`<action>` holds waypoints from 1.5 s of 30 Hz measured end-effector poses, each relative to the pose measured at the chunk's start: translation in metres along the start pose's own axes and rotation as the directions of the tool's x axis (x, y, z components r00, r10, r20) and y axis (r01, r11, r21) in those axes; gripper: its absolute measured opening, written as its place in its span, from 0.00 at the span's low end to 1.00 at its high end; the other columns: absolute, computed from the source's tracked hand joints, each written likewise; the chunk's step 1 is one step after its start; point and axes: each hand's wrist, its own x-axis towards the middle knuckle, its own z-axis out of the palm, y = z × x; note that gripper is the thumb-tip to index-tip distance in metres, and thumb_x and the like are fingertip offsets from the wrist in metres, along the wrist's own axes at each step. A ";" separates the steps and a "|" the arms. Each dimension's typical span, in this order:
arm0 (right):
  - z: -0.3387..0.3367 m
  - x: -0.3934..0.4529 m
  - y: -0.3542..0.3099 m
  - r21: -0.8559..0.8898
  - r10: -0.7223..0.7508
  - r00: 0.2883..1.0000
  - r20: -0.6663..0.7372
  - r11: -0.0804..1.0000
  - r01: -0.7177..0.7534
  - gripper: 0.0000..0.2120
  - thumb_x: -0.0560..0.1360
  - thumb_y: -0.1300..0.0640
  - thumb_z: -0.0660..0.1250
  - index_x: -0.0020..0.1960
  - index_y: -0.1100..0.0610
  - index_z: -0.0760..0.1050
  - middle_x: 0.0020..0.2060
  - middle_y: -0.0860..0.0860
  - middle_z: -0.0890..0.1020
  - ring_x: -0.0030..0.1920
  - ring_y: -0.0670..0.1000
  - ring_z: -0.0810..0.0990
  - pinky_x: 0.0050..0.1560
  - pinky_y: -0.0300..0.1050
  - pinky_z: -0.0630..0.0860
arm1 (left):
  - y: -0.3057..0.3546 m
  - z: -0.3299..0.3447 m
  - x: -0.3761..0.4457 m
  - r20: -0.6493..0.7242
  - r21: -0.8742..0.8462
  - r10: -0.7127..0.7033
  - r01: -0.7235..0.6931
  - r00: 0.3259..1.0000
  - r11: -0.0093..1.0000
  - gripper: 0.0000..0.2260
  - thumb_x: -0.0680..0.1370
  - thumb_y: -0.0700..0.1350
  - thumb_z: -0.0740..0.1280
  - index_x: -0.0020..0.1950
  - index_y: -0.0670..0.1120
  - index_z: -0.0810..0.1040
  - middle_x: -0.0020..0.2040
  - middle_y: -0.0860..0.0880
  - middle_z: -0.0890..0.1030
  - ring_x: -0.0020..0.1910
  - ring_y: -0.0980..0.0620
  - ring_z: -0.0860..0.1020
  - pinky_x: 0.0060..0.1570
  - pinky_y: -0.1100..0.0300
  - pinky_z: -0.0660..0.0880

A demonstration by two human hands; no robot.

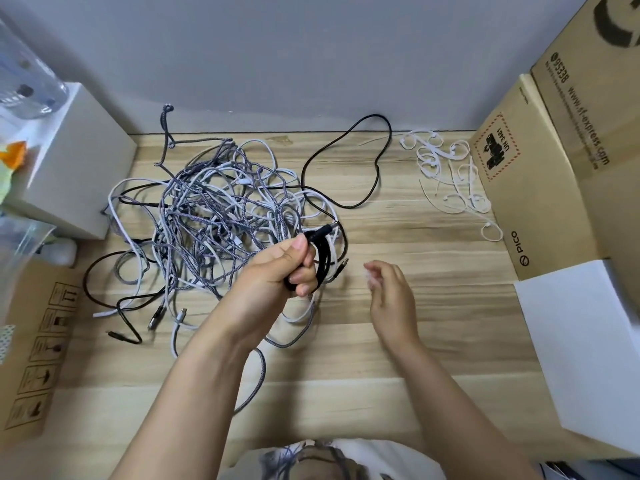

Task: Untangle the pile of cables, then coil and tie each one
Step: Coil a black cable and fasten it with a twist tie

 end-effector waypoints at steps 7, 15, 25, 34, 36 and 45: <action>-0.046 -0.002 -0.125 0.667 -0.003 1.000 0.031 0.745 -0.018 0.11 0.76 0.62 0.58 0.51 0.49 0.74 0.40 0.46 0.78 0.35 0.38 0.74 0.40 0.31 0.69 | -0.001 0.000 -0.010 -0.110 0.194 0.118 -0.095 0.987 0.976 0.12 0.76 0.48 0.60 0.36 0.42 0.68 0.23 0.56 0.63 0.25 0.57 0.61 0.27 0.70 0.62; -0.039 -0.020 -0.148 0.649 -0.030 0.999 0.018 0.761 0.011 0.11 0.75 0.62 0.59 0.48 0.49 0.76 0.38 0.47 0.80 0.30 0.40 0.73 0.35 0.32 0.71 | 0.002 0.003 -0.022 -0.027 0.130 0.122 -0.118 0.992 0.985 0.10 0.77 0.48 0.60 0.40 0.43 0.74 0.25 0.56 0.61 0.27 0.55 0.60 0.28 0.68 0.61; -0.041 -0.026 -0.148 0.489 -0.037 0.982 -0.184 0.863 0.124 0.17 0.77 0.65 0.60 0.46 0.44 0.78 0.40 0.48 0.82 0.35 0.44 0.78 0.35 0.37 0.74 | 0.007 0.008 -0.035 0.009 0.113 0.100 -0.101 0.995 0.989 0.12 0.78 0.49 0.62 0.45 0.41 0.76 0.25 0.55 0.61 0.26 0.56 0.62 0.30 0.65 0.60; -0.045 -0.028 -0.148 0.042 -0.312 0.901 -0.302 0.940 0.340 0.15 0.72 0.73 0.60 0.50 0.59 0.79 0.43 0.51 0.80 0.44 0.41 0.75 0.46 0.28 0.68 | 0.013 0.018 -0.041 0.101 -0.176 0.006 0.012 0.995 0.984 0.08 0.73 0.47 0.59 0.40 0.43 0.70 0.24 0.55 0.60 0.25 0.57 0.59 0.27 0.67 0.57; -0.045 -0.028 -0.146 0.066 -0.295 0.916 -0.273 0.944 0.324 0.14 0.72 0.72 0.59 0.50 0.59 0.78 0.44 0.49 0.79 0.43 0.40 0.75 0.45 0.32 0.72 | 0.012 0.015 -0.041 0.106 -0.138 -0.006 0.021 0.994 0.990 0.09 0.75 0.47 0.61 0.39 0.43 0.70 0.25 0.55 0.60 0.25 0.57 0.60 0.26 0.68 0.58; -0.051 -0.032 -0.156 0.106 -0.243 0.966 -0.092 0.962 0.252 0.08 0.74 0.64 0.59 0.48 0.58 0.77 0.44 0.49 0.77 0.43 0.39 0.72 0.45 0.25 0.66 | 0.011 0.017 -0.045 0.033 0.278 0.091 -0.097 0.995 0.956 0.12 0.81 0.39 0.55 0.38 0.44 0.68 0.24 0.57 0.62 0.24 0.58 0.61 0.26 0.69 0.60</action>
